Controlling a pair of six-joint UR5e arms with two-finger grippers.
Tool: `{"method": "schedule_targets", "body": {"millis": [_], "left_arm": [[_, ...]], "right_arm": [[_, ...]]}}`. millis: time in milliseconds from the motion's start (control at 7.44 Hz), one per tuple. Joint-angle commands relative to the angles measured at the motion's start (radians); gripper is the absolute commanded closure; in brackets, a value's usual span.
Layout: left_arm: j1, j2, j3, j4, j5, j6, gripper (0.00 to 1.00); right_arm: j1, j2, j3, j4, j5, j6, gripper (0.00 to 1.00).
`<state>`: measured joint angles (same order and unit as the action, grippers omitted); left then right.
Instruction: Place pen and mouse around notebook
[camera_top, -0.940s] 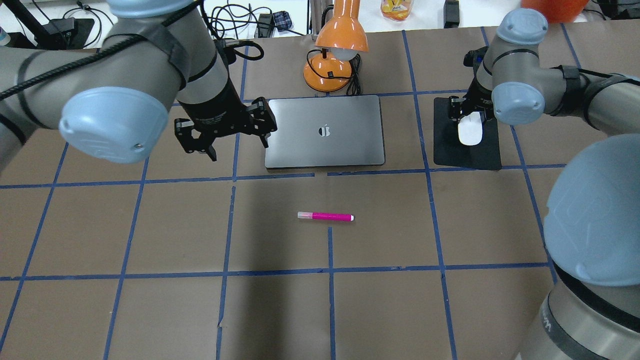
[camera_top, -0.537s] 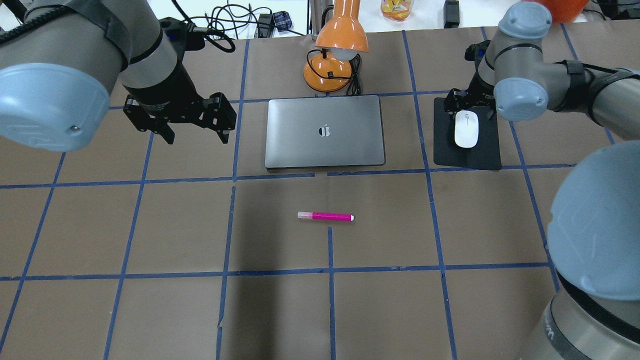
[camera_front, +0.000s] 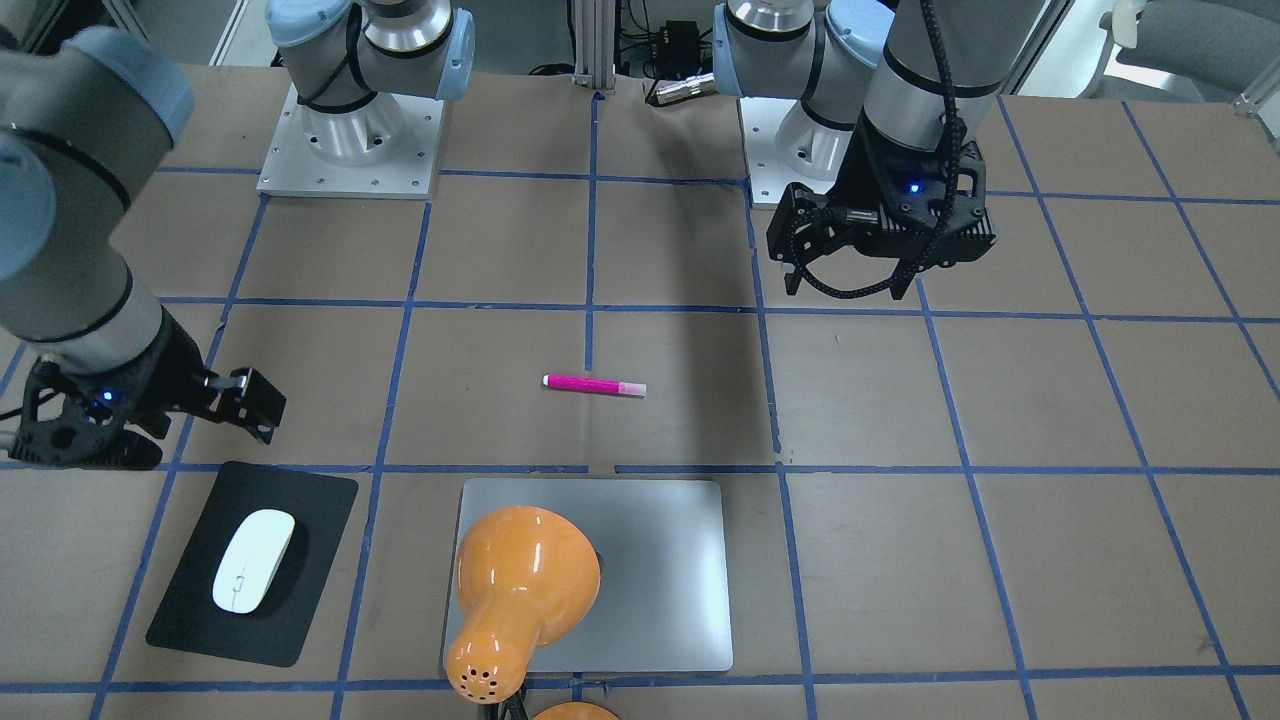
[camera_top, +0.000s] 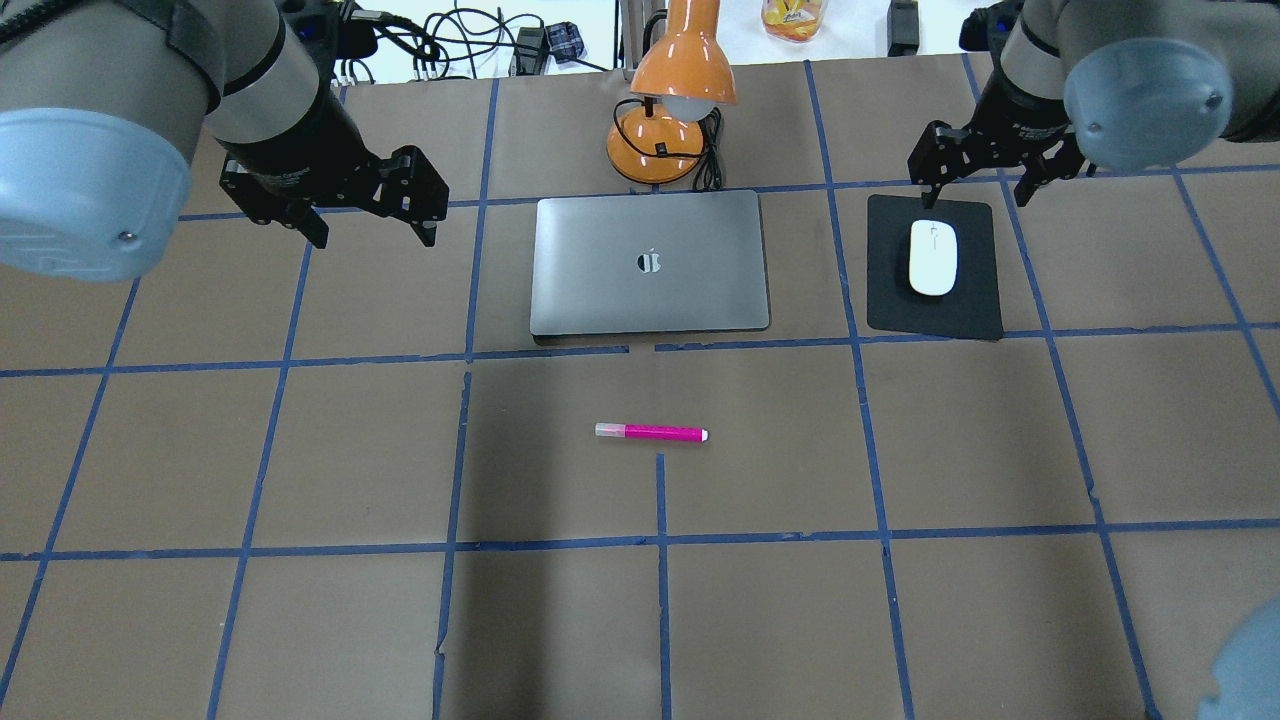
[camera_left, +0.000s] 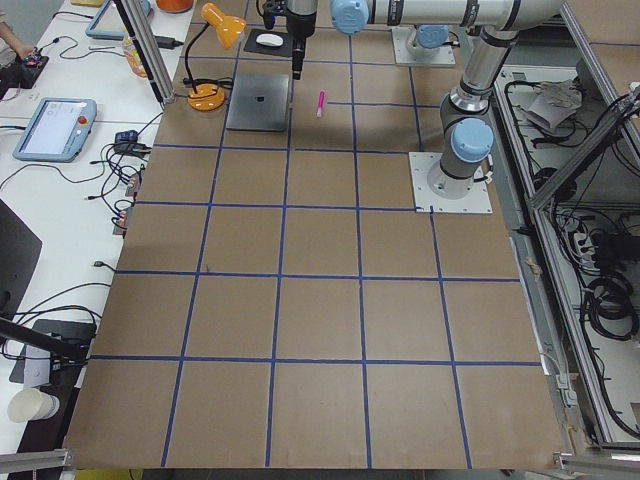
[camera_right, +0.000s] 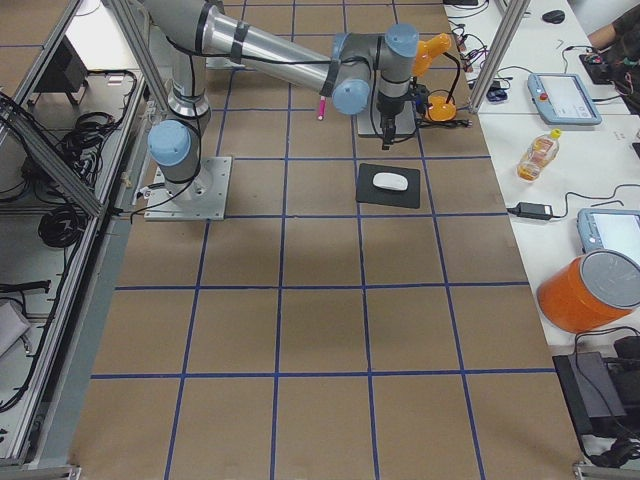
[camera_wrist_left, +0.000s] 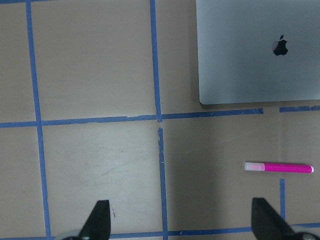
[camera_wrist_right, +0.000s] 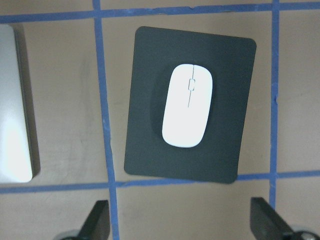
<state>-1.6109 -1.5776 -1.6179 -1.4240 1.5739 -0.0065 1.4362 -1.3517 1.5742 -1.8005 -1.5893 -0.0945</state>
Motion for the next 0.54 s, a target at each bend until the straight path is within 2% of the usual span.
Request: {"method": "schedule_targets", "body": {"millis": [0,134,403], "left_arm": [[0.0,-0.001,0.001,0.002,0.0,-0.003,0.0],[0.0,-0.001,0.001,0.002,0.0,-0.003,0.0],[0.0,-0.001,0.001,0.002,0.002,-0.003,0.0]], "right_arm": [[0.023,-0.133,0.003,0.2,-0.009,0.033,0.0],[0.029,-0.156,-0.003,0.251,-0.002,0.036,0.0],[0.079,-0.182,0.007,0.263,-0.001,0.138,0.0]]}}
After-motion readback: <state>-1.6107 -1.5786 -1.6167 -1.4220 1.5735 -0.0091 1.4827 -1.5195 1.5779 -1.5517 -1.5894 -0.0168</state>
